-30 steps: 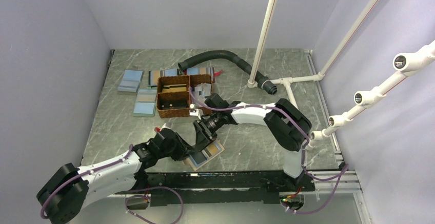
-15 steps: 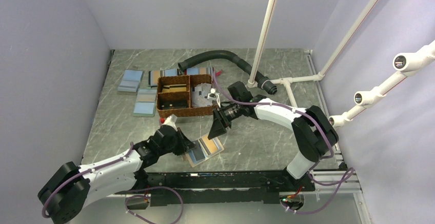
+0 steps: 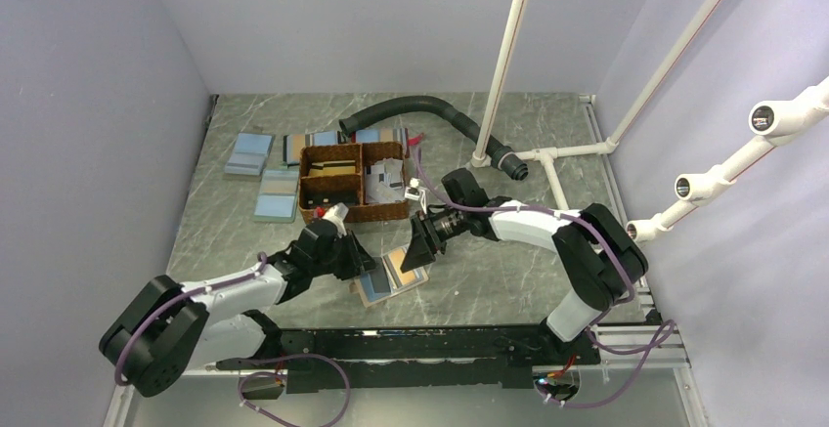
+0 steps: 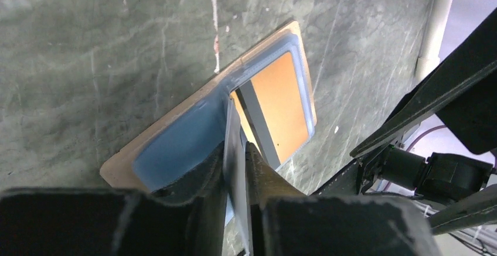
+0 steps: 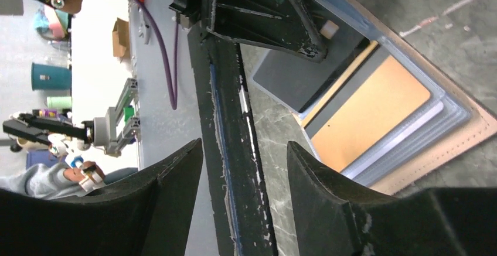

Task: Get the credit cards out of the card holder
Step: Remove the credit card from the card holder.

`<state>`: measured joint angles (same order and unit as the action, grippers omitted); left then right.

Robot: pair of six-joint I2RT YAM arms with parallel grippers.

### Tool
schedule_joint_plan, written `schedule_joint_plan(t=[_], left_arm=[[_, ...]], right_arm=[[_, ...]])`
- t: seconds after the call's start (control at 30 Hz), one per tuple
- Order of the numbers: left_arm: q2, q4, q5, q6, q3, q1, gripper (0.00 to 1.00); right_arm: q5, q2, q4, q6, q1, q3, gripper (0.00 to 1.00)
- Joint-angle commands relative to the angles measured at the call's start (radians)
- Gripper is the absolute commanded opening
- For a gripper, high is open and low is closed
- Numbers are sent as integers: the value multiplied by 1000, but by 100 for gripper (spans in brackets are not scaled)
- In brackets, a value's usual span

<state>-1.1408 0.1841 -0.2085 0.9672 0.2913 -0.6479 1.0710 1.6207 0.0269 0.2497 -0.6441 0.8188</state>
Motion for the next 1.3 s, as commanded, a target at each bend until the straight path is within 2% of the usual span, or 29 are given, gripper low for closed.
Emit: schedule_joint_plan(t=[0.0, 0.1, 0.27, 0.43, 0.53, 0.63, 0.77, 0.93, 1.03, 1.17, 1.23, 1.27], left_arm=[[-55, 64, -48, 76, 22, 8, 26], [-69, 76, -66, 152, 6, 9, 35], [-31, 53, -79, 242, -4, 10, 37], [48, -36, -54, 290, -11, 9, 34], [80, -46, -43, 318, -29, 10, 25], [87, -18, -38, 343, -39, 9, 28], [37, -59, -60, 320, 3, 10, 34], [-15, -46, -79, 340, 6, 11, 33], [6, -76, -63, 346, 7, 10, 31], [58, -86, -57, 343, 0, 10, 35], [86, -107, -51, 341, -2, 10, 32], [98, -113, -45, 345, -8, 10, 25]], right_arm=[[-68, 14, -123, 83, -23, -10, 56], [-102, 32, -120, 99, -45, -3, 55], [-133, 68, -91, 101, -46, 26, 53], [-140, 82, -98, 128, -46, 30, 51], [-134, 86, -99, 141, -47, 37, 51], [-134, 91, -95, 142, -45, 43, 51], [-150, 100, -87, 147, -43, 47, 51], [-167, 105, -73, 148, -43, 54, 50], [-168, 101, -77, 153, -43, 50, 49], [-165, 103, -77, 156, -43, 51, 49], [-161, 106, -80, 161, -44, 52, 49], [-157, 107, -82, 165, -43, 53, 49]])
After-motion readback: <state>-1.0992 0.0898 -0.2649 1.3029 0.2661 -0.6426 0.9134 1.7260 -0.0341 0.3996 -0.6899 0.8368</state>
